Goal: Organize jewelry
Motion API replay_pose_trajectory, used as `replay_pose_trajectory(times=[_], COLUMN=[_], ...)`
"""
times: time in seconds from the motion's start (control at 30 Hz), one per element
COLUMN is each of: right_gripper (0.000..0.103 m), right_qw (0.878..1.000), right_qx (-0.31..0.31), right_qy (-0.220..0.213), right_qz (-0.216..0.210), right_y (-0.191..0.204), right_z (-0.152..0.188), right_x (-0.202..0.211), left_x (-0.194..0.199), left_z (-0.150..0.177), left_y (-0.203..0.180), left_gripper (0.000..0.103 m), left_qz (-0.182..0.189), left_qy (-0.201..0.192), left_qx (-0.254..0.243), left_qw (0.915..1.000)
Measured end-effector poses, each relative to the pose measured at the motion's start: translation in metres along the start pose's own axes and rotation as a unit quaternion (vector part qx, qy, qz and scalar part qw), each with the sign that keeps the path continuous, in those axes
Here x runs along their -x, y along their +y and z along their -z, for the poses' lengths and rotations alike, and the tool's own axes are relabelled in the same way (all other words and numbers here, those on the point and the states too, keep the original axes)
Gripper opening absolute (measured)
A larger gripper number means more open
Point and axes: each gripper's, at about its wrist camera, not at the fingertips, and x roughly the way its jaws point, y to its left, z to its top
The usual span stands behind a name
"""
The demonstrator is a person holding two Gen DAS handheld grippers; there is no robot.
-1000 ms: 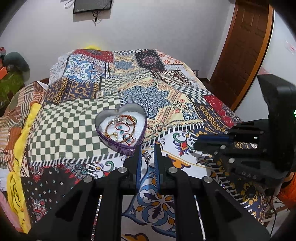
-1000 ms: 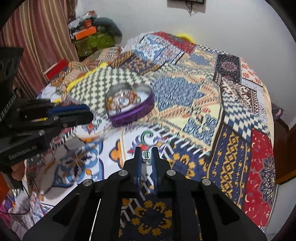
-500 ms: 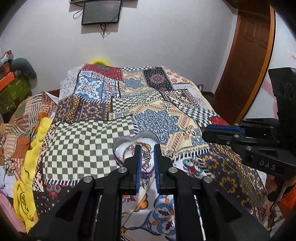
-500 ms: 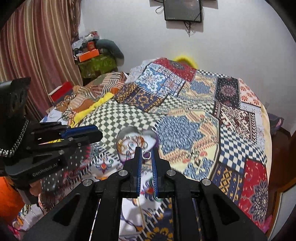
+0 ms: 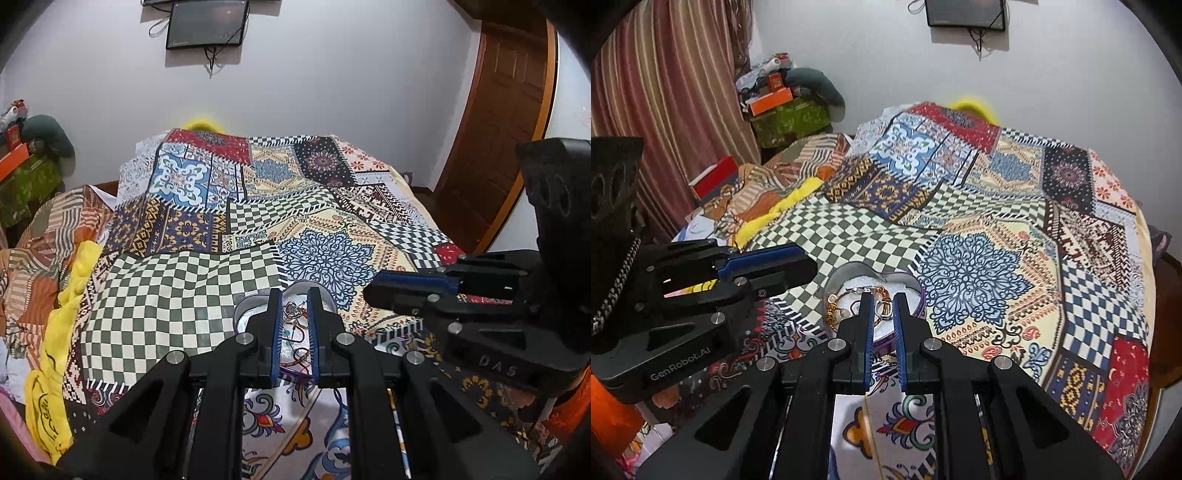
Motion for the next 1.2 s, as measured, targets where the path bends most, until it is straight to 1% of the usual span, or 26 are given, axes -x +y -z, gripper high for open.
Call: replay_pose_trajectory(times=[0.23, 0.37, 0.6, 0.87, 1.03, 1.07, 1.13, 1.2], right_gripper=[0.009, 0.009, 0.009, 0.009, 0.009, 0.009, 0.009, 0.009], right_qw=[0.999, 0.999, 0.998, 0.997, 0.997, 0.997, 0.996, 0.996], right_qx=[0.0, 0.003, 0.01, 0.034, 0.043, 0.046, 0.049, 0.05], right_qy=[0.033, 0.047, 0.062, 0.068, 0.068, 0.067, 0.068, 0.069], right_qz=[-0.012, -0.013, -0.014, -0.003, 0.008, 0.011, 0.013, 0.014], right_y=[-0.006, -0.006, -0.004, 0.004, 0.006, 0.006, 0.008, 0.009], right_z=[0.001, 0.001, 0.005, 0.008, 0.009, 0.009, 0.009, 0.009], right_x=[-0.026, -0.037, -0.048, -0.052, -0.053, -0.053, -0.053, -0.054], left_x=[-0.031, -0.045, -0.058, -0.054, -0.045, -0.043, -0.039, -0.035], left_z=[0.003, 0.006, 0.011, 0.017, 0.017, 0.017, 0.018, 0.019], left_y=[0.011, 0.016, 0.02, 0.015, 0.017, 0.019, 0.022, 0.025], left_gripper=[0.011, 0.011, 0.011, 0.011, 0.013, 0.014, 0.023, 0.029], left_qz=[0.024, 0.023, 0.028, 0.009, -0.001, -0.003, -0.005, -0.012], left_qy=[0.036, 0.052, 0.074, 0.078, 0.075, 0.073, 0.071, 0.067], left_qx=[0.014, 0.016, 0.017, -0.004, -0.006, -0.005, 0.0, 0.006], left_qw=[0.9989, 0.9982, 0.9967, 0.9969, 0.9972, 0.9973, 0.9974, 0.9977])
